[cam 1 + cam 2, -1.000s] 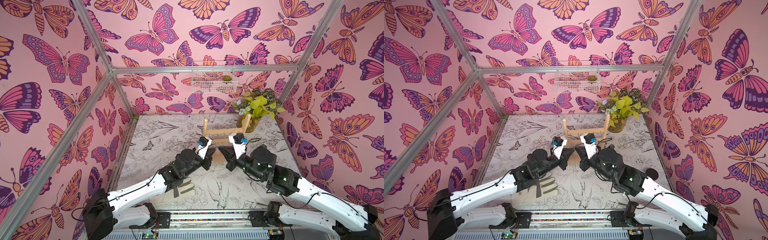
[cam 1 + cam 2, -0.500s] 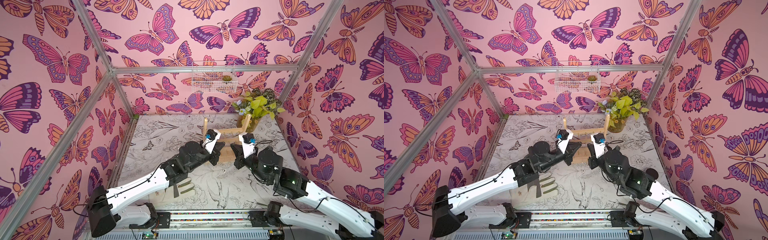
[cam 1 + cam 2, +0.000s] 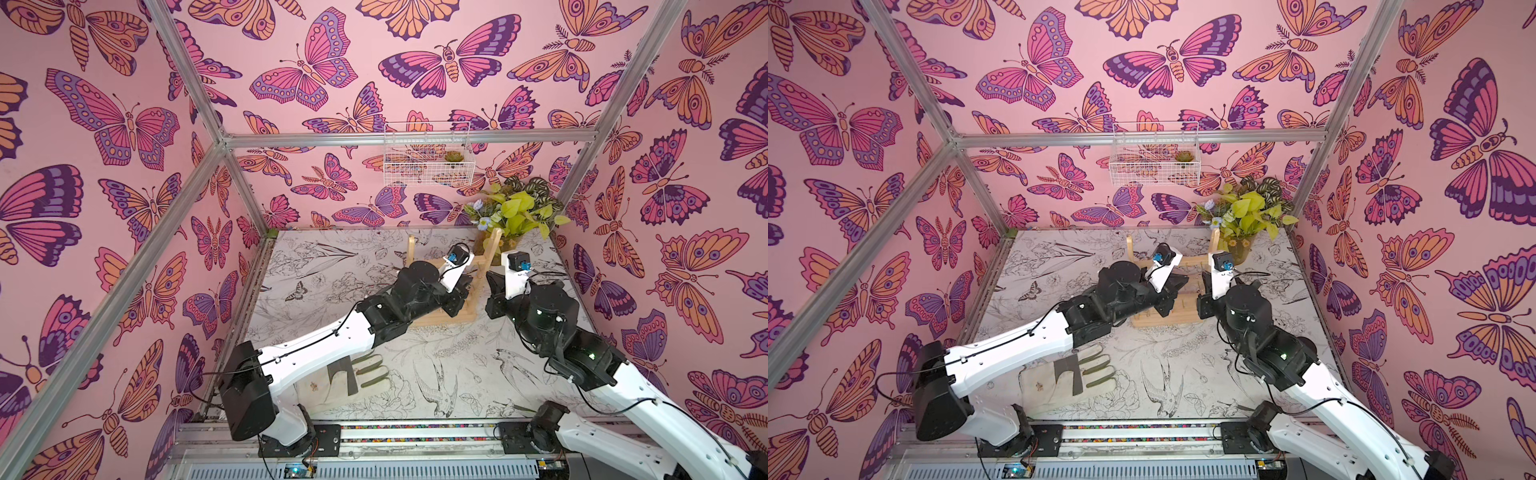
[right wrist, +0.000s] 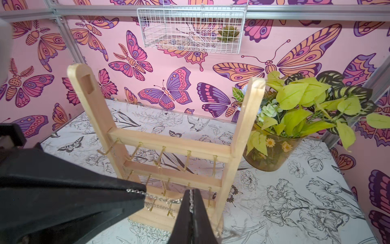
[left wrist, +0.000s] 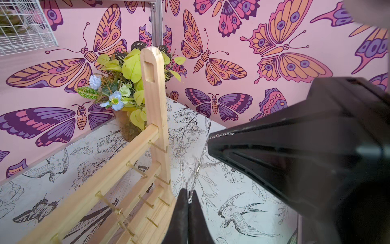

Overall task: Hang the necklace on the jewelry display stand
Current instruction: Hang the necklace on the stand.

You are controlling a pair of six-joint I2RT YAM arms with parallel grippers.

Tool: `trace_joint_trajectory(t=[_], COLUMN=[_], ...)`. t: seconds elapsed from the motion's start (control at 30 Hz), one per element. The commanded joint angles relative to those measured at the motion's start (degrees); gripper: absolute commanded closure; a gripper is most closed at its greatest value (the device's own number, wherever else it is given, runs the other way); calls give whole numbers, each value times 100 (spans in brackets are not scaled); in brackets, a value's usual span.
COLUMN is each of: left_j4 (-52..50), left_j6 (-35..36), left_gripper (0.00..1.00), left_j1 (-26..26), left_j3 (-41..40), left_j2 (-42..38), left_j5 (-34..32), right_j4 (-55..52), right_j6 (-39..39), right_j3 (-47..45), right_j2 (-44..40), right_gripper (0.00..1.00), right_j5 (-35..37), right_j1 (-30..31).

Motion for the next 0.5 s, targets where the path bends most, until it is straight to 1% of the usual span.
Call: trace_joint_trajectory(t=[0.0, 0.13, 0.47], left_j4=[-216, -265, -495], left_j6=[96, 89, 191], left_gripper=[100, 100, 100], left_j1=[-18, -20, -3], left_j3=[360, 629, 963], left_j2=[247, 514, 887], left_j5=[64, 121, -192], right_j4=[-34, 64, 533], right_j6=[1, 69, 209], right_j3=[-27, -115, -436], right_j2=[15, -11, 19], right_gripper=[100, 100, 100], right_j5=[-251, -446, -867], right_j1=[-286, -534, -986])
